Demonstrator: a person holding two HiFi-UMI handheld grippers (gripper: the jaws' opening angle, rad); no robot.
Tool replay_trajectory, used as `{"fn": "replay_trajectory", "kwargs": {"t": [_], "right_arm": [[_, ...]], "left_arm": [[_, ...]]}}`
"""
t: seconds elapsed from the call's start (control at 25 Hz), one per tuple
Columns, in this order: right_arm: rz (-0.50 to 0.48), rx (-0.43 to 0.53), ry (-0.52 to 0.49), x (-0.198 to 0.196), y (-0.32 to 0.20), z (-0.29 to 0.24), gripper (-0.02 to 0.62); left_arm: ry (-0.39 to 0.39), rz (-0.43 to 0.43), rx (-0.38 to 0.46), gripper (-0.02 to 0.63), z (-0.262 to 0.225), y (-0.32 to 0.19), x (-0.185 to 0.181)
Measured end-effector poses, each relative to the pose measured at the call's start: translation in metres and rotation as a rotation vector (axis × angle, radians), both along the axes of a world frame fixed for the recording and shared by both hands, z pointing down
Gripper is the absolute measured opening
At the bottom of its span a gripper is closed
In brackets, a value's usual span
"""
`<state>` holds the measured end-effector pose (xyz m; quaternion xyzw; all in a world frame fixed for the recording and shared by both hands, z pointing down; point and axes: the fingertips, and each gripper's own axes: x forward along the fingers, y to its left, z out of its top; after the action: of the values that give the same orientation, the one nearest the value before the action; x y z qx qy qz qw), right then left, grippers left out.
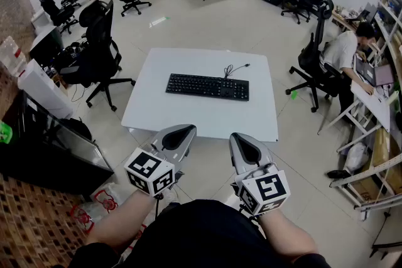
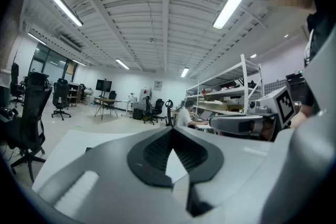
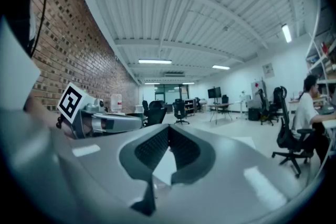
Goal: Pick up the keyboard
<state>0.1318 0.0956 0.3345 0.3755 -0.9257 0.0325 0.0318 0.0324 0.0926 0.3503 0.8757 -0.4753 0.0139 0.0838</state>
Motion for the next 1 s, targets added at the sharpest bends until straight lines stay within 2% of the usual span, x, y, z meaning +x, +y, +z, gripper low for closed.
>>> {"fn": "replay_trajectory", "kwargs": {"t": [0.28, 0.48, 0.64, 1.0], "right_arm": [[-0.01, 0.01, 0.0, 0.006, -0.004, -0.001, 0.003], [-0.006, -0.006, -0.001, 0.005, -0.012, 0.0, 0.003], [-0.003, -0.019, 0.001, 0.0, -0.024, 0.004, 0.003], [0.06, -0.106, 0.025, -0.002, -0.08, 0.032, 0.003]], "left_arm": [[0.015, -0.011, 0.003, 0.005, 0.0, -0.007, 0.004], [0.051, -0.022, -0.046, 0.006, 0.006, -0.021, -0.007], [0.096, -0.04, -0.123, 0.012, 0.02, -0.048, -0.032], [0.111, -0.19, -0.342, 0.121, 0.096, -0.156, -0.13]]}}
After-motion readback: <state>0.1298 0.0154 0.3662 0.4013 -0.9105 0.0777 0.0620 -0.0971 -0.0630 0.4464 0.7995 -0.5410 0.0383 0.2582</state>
